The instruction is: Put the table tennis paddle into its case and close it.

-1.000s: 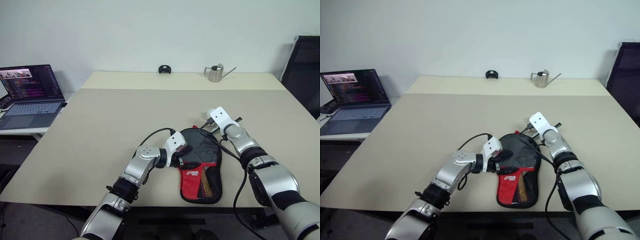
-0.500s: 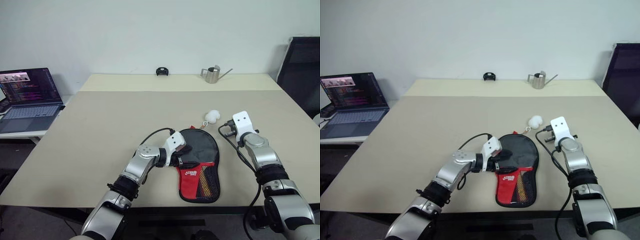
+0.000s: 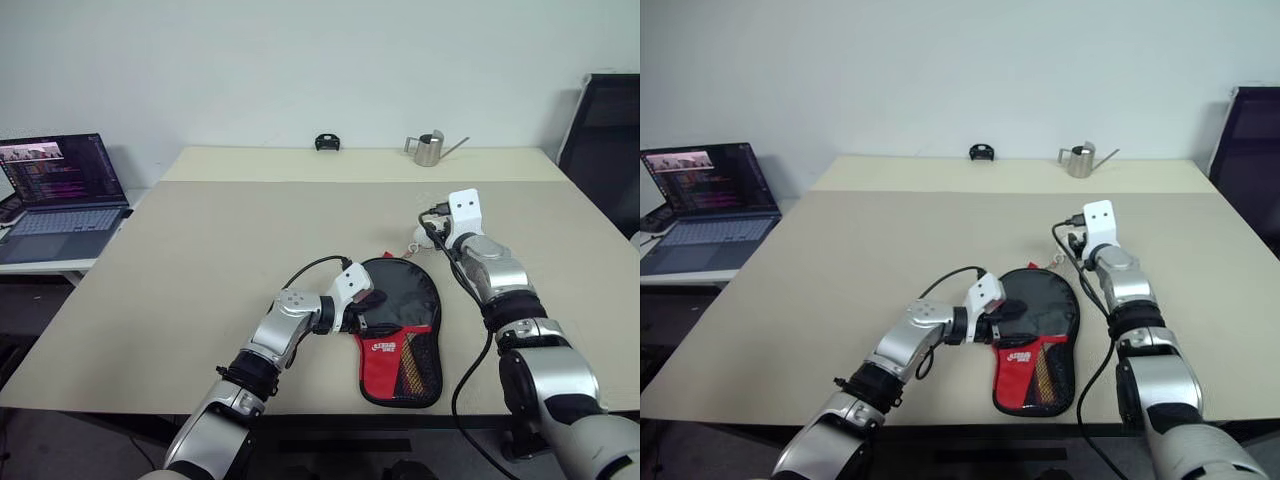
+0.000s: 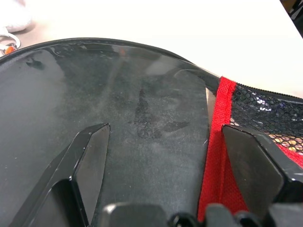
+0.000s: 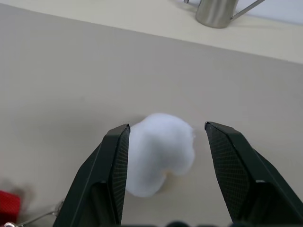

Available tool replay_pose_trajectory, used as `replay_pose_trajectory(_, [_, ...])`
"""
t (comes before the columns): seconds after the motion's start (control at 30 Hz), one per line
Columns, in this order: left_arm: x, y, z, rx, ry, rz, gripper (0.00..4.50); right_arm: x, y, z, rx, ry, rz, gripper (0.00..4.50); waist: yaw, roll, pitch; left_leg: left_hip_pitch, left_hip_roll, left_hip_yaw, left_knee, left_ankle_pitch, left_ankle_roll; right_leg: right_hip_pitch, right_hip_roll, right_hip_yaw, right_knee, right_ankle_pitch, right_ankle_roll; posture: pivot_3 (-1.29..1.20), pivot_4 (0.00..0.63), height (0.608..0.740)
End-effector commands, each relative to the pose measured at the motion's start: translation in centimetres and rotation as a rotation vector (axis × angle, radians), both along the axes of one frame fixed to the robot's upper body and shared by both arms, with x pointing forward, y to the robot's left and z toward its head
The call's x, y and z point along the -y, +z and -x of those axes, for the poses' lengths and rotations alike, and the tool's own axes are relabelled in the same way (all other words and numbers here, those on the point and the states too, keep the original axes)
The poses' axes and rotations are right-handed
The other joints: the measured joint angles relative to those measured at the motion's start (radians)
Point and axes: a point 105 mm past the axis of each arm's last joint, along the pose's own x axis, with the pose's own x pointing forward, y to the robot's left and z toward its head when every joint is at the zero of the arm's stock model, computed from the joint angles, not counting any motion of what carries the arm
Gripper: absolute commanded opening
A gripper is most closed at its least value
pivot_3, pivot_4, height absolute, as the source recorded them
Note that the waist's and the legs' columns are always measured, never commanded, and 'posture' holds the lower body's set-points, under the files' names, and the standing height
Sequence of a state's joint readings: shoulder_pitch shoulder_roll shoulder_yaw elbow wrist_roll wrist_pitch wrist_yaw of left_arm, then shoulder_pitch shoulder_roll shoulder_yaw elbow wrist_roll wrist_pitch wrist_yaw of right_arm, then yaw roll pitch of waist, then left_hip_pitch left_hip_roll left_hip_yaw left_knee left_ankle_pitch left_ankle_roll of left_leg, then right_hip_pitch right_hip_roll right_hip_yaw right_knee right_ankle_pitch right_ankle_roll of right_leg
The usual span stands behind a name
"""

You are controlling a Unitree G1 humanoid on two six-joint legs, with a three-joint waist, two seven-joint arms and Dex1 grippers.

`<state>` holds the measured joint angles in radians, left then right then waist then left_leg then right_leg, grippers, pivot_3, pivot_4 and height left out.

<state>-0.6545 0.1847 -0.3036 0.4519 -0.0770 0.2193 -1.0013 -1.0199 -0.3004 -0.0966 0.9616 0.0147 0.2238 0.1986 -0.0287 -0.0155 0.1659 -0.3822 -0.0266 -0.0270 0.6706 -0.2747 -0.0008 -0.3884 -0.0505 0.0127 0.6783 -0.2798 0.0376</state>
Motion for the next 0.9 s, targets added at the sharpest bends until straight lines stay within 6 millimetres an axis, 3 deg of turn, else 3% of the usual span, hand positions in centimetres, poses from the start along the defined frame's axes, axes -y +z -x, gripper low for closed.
replay_pose_trajectory(0.03, [-0.2, -1.0, 0.3, -0.044, 0.009, -0.020, 4.10, -0.4, 1.7, -0.9, 0.045, -0.017, -0.005, 2.68, -0.002, 0.000, 0.000, 0.000, 0.000, 0.001, 0.000, 0.000, 0.000, 0.000, 0.000, 0.001, 0.000, 0.000, 0.000, 0.00, 0.150, 0.740])
replay_pose_trajectory(0.27, [-0.3, -1.0, 0.5, -0.043, 0.014, -0.024, 4.10, -1.3, 1.2, -1.3, 0.021, -0.031, 0.006, 2.68, -0.002, 0.000, 0.000, 0.001, 0.000, 0.001, -0.004, 0.000, 0.000, -0.001, 0.000, 0.002, -0.001, 0.000, 0.000, 0.00, 0.150, 0.740])
replay_pose_trajectory(0.6, [-1.2, -1.1, 0.7, -0.040, 0.042, -0.041, 4.10, -4.3, -0.5, -1.1, -0.035, 0.024, 0.044, 2.68, -0.005, 0.000, 0.000, 0.001, 0.001, 0.002, -0.006, 0.000, 0.000, -0.001, 0.000, 0.002, -0.002, 0.000, 0.000, 0.00, 0.150, 0.740])
replay_pose_trajectory(0.9, [-1.7, -1.1, 0.9, -0.040, 0.057, -0.051, 4.10, -5.0, -1.9, -0.7, -0.053, 0.086, 0.308, 2.68, -0.012, 0.000, 0.000, 0.002, 0.001, 0.002, -0.007, 0.000, 0.000, -0.001, 0.000, 0.002, -0.002, 0.000, 0.000, 0.00, 0.150, 0.740])
